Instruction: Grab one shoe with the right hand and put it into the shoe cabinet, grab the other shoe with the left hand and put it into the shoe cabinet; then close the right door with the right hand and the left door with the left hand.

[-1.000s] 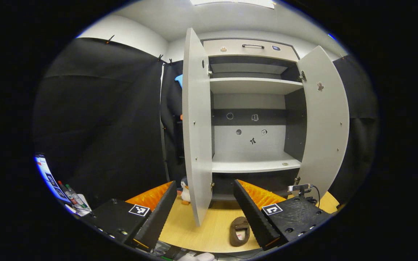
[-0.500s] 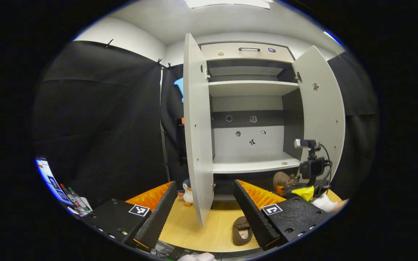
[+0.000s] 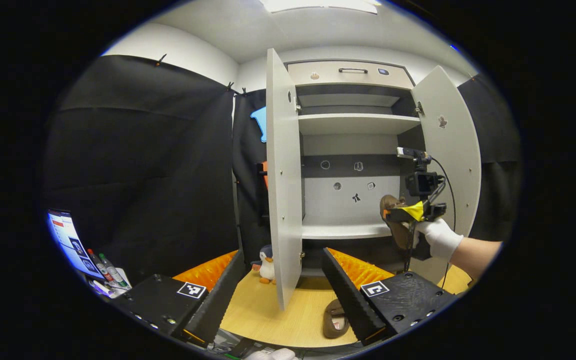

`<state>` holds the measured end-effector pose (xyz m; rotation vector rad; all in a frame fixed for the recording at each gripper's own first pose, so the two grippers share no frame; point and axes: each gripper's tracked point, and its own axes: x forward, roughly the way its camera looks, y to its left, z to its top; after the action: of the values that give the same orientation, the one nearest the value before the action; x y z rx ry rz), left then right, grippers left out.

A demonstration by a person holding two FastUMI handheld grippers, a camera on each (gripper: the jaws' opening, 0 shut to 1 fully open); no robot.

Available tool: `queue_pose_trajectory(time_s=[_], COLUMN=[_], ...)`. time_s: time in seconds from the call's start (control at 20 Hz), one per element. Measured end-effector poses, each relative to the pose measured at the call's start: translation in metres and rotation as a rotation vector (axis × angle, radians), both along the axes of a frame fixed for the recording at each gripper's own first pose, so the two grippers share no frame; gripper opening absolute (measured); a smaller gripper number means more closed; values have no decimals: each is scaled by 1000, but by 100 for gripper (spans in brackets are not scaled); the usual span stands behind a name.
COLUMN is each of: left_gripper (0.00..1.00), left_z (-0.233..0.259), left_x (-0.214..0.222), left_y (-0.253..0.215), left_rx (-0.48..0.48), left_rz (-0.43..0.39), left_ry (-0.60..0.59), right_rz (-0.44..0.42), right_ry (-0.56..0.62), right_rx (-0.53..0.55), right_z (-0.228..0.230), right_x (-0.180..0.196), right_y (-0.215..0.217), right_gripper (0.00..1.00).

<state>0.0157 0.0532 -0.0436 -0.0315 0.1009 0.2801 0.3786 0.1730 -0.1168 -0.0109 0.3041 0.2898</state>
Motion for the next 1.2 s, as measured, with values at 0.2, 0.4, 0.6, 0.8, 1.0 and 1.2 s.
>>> queue_pose_trajectory(time_s=[0.2, 0.4, 0.6, 0.8, 1.0, 1.2], left_gripper=[96, 96, 96, 96, 96, 96], left_z=[-2, -3, -1, -4, -3, -2], left_x=[0, 0, 0, -1, -1, 0], left_y=[-1, -1, 1, 1, 1, 0], left_rx=[2, 6, 17, 10, 13, 12], left_rz=[2, -2, 10, 16, 12, 2], left_ry=[8, 14, 10, 22, 23, 13], right_rz=[-15, -41, -63, -85, -81, -57], right_ry=[-15, 43, 168, 295, 403, 463], right_rx=[-11, -52, -64, -112, -118, -116], right_z=[20, 1, -32, -58, -66, -62], right_x=[47, 93, 128, 141, 142, 130], right_y=[10, 15, 10, 2, 4, 8], right_gripper=[6, 6, 6, 6, 5, 17])
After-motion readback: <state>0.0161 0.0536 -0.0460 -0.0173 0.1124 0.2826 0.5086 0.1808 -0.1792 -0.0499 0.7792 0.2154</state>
